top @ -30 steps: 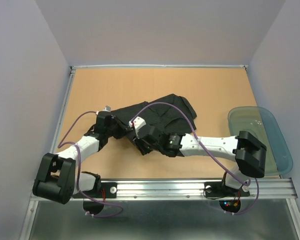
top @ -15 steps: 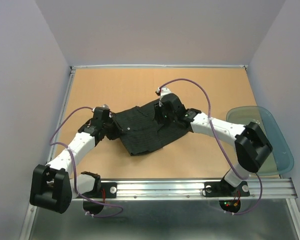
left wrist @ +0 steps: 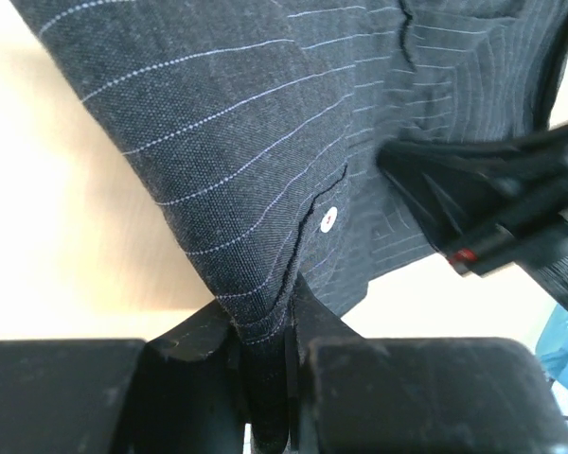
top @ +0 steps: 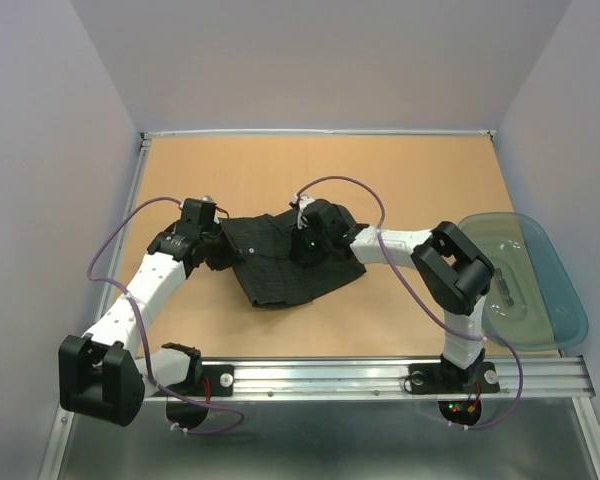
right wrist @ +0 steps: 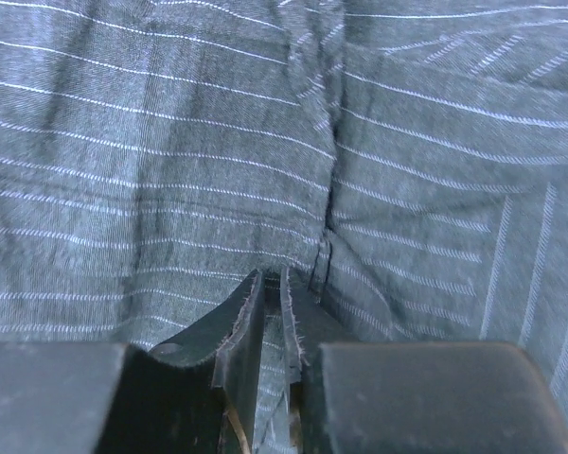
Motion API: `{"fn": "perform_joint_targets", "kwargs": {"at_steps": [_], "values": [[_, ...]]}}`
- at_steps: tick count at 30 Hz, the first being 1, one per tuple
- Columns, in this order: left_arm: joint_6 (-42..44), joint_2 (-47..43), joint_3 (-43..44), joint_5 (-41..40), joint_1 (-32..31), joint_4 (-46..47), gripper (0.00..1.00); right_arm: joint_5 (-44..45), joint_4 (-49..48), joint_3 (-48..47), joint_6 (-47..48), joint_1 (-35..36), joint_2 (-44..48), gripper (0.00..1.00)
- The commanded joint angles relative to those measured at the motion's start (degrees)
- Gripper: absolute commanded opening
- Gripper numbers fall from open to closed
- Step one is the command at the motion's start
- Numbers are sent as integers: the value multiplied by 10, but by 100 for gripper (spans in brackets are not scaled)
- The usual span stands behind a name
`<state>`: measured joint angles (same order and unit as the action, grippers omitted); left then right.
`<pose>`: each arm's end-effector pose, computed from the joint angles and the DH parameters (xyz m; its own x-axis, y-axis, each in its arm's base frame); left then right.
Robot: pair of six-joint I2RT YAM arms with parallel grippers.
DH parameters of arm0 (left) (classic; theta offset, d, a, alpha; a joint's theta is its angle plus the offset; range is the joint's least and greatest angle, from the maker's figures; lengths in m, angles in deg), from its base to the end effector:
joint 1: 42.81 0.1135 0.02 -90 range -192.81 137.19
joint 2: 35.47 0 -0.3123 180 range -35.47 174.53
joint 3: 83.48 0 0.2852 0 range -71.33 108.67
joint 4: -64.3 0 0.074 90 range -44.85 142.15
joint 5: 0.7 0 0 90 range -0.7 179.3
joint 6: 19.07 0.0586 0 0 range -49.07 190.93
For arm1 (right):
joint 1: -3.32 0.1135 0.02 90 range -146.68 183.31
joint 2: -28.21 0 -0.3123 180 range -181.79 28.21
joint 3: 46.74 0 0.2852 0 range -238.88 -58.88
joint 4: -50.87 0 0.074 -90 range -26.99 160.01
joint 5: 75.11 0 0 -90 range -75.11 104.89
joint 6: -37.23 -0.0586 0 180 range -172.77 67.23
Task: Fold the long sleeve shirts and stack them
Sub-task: Fold the shirt
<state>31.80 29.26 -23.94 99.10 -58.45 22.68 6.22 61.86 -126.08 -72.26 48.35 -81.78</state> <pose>0.2485 -0.0799 0.2741 -0.7831 -0.4266 -0.4526 -0.1500 0.8358 -0.5282 0.3264 0.3393 0.1739 -0.7026 -0.2366 -0.6711 -0.5777 0.7403 0.3438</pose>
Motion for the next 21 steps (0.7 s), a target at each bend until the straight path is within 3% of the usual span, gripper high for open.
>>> {"fn": "perform_joint_targets", "kwargs": {"at_steps": [1,6,13,21], "values": [[34,3,45,-9,3,-34,18,-49,-79,-51,-29,10,-30,18],[64,26,88,-22,3,-61,18,-63,-93,-87,-49,41,-78,17],[92,68,173,-111,4,-131,18,-43,-136,-96,-128,78,-101,15],[83,103,204,-59,4,-115,19,-43,-144,-128,-151,97,-133,15]]}}
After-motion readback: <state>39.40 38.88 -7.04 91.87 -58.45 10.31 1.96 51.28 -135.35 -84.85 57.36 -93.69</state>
